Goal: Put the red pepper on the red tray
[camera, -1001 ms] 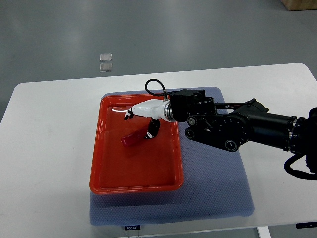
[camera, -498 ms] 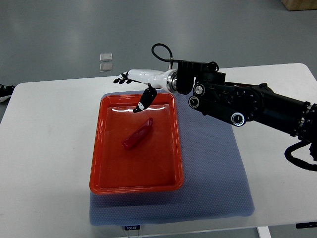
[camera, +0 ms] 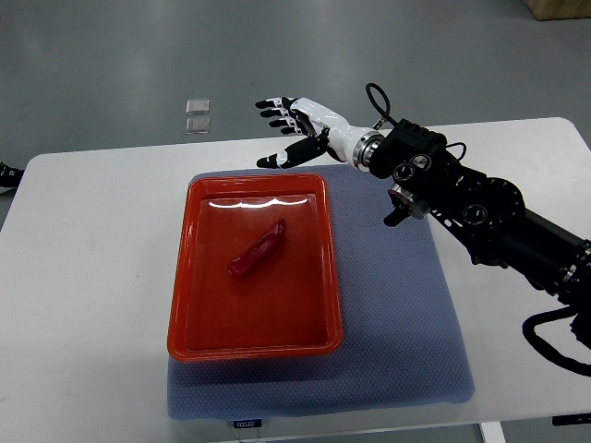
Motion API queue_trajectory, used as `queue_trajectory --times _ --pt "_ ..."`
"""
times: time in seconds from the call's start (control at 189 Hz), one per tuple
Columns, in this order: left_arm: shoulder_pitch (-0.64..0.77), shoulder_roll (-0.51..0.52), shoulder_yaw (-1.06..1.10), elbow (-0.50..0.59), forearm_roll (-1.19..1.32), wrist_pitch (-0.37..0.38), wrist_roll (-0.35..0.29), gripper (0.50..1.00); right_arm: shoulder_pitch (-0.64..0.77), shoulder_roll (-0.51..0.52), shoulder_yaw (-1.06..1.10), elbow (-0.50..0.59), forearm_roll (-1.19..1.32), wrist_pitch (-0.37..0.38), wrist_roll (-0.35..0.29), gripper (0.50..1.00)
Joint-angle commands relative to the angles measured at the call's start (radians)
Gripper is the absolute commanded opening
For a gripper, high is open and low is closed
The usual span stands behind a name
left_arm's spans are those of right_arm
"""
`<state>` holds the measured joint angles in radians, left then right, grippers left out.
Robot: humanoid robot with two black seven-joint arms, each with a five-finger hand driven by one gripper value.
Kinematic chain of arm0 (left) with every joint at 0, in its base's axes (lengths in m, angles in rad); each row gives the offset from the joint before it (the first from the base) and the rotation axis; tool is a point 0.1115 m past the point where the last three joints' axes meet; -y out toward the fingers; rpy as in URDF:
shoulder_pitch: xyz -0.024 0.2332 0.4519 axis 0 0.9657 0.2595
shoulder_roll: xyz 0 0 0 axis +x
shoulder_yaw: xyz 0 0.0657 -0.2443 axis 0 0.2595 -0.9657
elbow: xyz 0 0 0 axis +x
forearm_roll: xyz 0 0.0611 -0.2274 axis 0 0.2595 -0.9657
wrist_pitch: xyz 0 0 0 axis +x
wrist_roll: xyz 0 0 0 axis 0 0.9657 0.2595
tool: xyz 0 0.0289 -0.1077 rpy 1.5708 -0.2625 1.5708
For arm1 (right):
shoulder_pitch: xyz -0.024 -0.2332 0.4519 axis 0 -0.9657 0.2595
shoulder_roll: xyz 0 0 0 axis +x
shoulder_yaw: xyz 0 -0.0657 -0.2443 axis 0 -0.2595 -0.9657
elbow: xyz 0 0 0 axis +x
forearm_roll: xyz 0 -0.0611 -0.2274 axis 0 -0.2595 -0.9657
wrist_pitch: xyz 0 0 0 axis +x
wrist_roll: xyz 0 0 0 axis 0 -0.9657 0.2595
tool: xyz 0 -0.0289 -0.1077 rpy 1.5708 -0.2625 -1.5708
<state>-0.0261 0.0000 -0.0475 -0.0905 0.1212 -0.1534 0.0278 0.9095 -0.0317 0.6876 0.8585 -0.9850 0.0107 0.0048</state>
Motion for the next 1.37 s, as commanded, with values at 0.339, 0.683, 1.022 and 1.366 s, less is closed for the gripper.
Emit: queue_trajectory --times 0.339,0.683,1.022,1.366 --pt "0.0 0.0 0.0 0.0 0.0 0.0 0.0 1.0 -0.251 0.032 0.421 -0.018 0.302 -0.046 0.067 0.913" --pt "0.0 0.0 0.0 0.0 0.0 0.0 0.0 1.0 -0.256 0.032 0.457 -0.032 0.473 -0.044 0.109 0.913" --pt "0.0 0.0 0.0 0.0 0.0 0.0 0.0 1.0 -0.254 0.032 0.491 -0.064 0.56 -0.04 0.192 0.913" --pt "0.0 0.0 0.0 0.0 0.0 0.0 0.0 1.0 -0.259 0.032 0.492 -0.115 0.56 -0.043 0.21 0.913"
